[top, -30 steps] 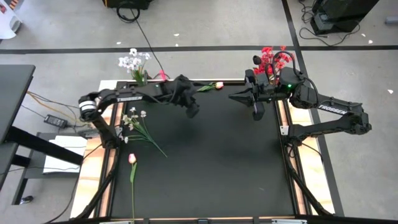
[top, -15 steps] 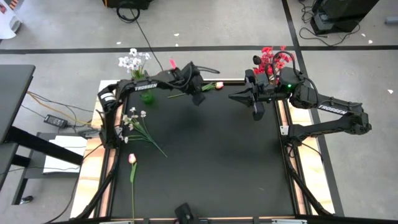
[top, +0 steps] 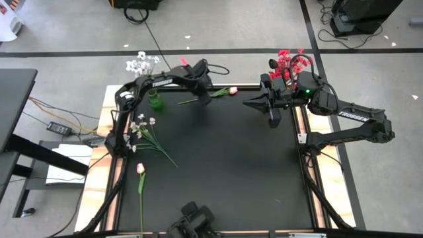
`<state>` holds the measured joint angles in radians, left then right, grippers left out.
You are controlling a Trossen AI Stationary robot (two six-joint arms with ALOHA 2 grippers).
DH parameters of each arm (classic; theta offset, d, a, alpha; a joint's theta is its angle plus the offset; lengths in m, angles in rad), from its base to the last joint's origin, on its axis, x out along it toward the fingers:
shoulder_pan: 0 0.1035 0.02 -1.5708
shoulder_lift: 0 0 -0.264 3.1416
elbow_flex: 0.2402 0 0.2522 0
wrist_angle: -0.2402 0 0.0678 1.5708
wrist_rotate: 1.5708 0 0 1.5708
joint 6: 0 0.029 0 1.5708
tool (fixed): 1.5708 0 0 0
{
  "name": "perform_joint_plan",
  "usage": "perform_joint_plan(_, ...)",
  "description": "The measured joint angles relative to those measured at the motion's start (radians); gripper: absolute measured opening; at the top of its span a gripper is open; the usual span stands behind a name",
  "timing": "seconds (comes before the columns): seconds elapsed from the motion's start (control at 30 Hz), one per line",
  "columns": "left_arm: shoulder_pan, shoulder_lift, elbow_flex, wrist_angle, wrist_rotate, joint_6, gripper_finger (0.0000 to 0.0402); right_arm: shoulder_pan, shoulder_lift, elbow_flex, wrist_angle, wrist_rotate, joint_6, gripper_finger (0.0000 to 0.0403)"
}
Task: Sort flowers into vase by color
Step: Put the top pink flower into the green flower vase
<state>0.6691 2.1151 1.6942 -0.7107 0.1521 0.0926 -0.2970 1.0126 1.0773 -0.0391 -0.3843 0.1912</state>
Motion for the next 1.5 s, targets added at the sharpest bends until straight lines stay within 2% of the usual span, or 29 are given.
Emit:
perform_joint_plan(0.17,-0.002,0.04,0.016,-0.042,-0.005,0.106,0.0169,0.0,0.0,0.0,0.0,0.0,0.0,0.0023)
perform_joint_plan(0.3,-0.01,0.067,0.015,-0.073,-0.064,0.162,0.0165,0.0,0.0,0.0,0.0,0.0,0.0,0.0023)
perform_joint_plan(0.6,-0.001,0.09,0.015,-0.061,-0.133,0.166,0.0164,0.0,0.0,0.0,0.0,0.0,0.0,0.0023)
perform_joint_plan(0.83,0.0,0.09,0.015,-0.056,-0.132,0.181,0.0164,0.0,0.0,0.0,0.0,0.0,0.0,0.0023)
perform_joint_plan(0.97,-0.018,0.089,0.046,-0.11,-0.134,0.19,0.0164,0.0,0.0,0.0,0.0,0.0,0.0,0.0023)
perform_joint_plan(1.17,-0.026,0.086,0.109,-0.041,-0.133,0.216,0.0164,0.0,0.0,0.0,0.0,0.0,0.0,0.0023)
perform_joint_plan(1.3,0.021,0.103,0.118,-0.01,-0.036,0.2,0.0164,0.0,0.0,0.0,0.0,0.0,0.0,0.0023)
perform_joint_plan(1.5,0.062,0.125,0.114,-0.056,-0.031,0.233,0.0164,0.0,0.0,0.0,0.0,0.0,0.0,0.0023)
